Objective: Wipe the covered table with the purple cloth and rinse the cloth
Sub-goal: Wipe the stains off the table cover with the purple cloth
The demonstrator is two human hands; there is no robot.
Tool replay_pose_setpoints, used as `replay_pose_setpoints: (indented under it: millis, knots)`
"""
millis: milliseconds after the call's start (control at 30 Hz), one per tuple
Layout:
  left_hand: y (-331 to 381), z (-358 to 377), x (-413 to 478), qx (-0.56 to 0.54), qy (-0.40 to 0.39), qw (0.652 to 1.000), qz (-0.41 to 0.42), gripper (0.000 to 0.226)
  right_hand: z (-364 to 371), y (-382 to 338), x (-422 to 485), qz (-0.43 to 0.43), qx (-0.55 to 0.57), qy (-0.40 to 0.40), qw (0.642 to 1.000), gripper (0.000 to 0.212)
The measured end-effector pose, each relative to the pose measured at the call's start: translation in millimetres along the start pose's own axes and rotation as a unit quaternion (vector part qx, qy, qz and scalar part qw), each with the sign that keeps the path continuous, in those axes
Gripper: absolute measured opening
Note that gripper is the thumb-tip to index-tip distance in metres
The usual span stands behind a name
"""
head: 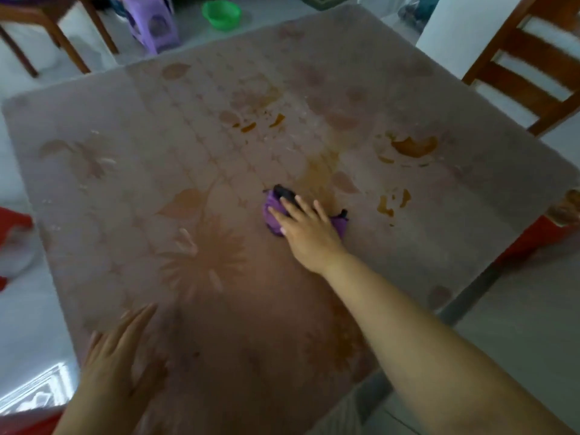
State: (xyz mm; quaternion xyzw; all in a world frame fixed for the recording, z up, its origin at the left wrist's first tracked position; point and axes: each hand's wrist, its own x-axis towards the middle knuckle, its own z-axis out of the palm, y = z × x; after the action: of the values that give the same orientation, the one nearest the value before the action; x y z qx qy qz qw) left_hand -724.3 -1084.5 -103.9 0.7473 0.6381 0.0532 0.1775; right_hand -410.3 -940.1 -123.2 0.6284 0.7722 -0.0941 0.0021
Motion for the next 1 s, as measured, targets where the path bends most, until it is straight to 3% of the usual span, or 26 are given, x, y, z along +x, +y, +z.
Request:
replay_pose_setpoints:
  millis: [33, 200, 333, 467, 567, 733, 800, 867, 933, 1000]
  knots:
    - [17, -7, 3, -0.007, 0.036, 0.999, -0.018, 0.066, -2, 24, 0, 0.001, -0.007, -0.007, 1.0, 0.049]
    - [98, 0, -5, -0.057, 0.008, 0.991, -0.12, 0.068, -19, 114, -34, 0.058, -0.003, -0.033, 0.998, 0.048]
    - [129, 7, -7, -0.063, 0.009, 0.985, -0.163, 0.063, -12, 85, -70, 0.074, 0.051, -0.03, 0.995, 0.05]
    - [145, 5, -10, -0.067, 0.013, 0.976, -0.205, 0.07, 1, -2, -83, -0.072, 0.107, -0.07, 0.989, 0.05]
    - [139, 0, -10, -0.076, 0.018, 0.975, -0.206, 0.069, 13, -66, -102, -0.215, 0.124, -0.131, 0.96, 0.049]
    - [120, -3, -14, -0.076, -0.011, 0.978, -0.191, 0.069, 15, -57, -137, -0.311, 0.074, -0.174, 0.931, 0.052]
    - [116, -3, -16, -0.081, -0.013, 0.98, -0.179, 0.069, 15, -24, -148, -0.314, 0.054, -0.142, 0.937, 0.056]
    - [108, 0, -18, -0.093, -0.011, 0.982, -0.166, 0.071, 18, 13, -157, -0.302, -0.039, -0.089, 0.948, 0.065]
    - [99, 4, -20, -0.108, -0.019, 0.982, -0.153, 0.072, 13, 51, -163, -0.224, -0.115, -0.093, 0.963, 0.076]
    - [96, 2, -24, -0.111, -0.011, 0.985, -0.134, 0.066, 7, 89, -164, -0.141, -0.129, -0.063, 0.979, 0.069]
